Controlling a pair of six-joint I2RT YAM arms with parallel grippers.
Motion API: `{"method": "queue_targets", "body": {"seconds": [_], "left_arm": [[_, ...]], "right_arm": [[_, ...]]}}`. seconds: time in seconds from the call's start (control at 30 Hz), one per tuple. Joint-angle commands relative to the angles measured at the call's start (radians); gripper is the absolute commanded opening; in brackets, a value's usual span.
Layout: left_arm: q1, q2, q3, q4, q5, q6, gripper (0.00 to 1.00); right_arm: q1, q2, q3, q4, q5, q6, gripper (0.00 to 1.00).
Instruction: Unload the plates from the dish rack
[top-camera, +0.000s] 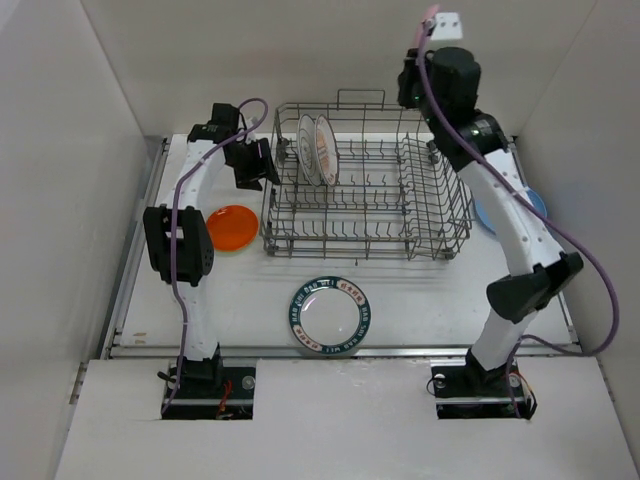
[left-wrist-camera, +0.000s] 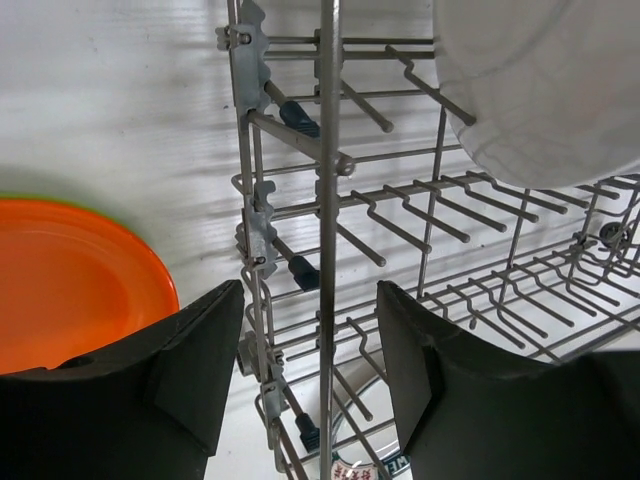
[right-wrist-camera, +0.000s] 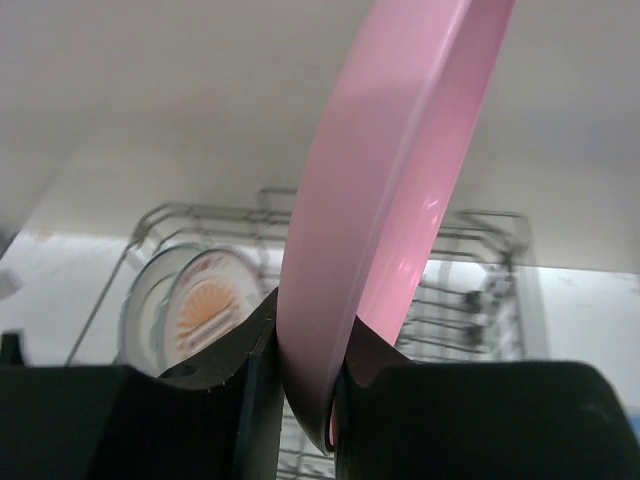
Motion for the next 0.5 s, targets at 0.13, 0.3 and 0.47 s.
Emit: {"method": "queue_targets", "body": {"seconds": [0.13,0.3,0.47], "left_arm": [[0.003,-0.061,0.121,-0.022,0.007,0.049,0.53],[0.003,-0.061,0.161,-0.022,-0.011,0.069,0.54],[-0.007,-0.061,0.233,-0.013,-0.011,0.100,0.55]], "right_arm": [[-0.179,-0.105,0.003,-0.325,0.459,0.098,0.00],[-0.361,-0.125,-0.193,-0.398,0.415,0.227,0.00],[-0.483,-0.037,-0.261,-0.424,0.303,0.288,0.00]]}}
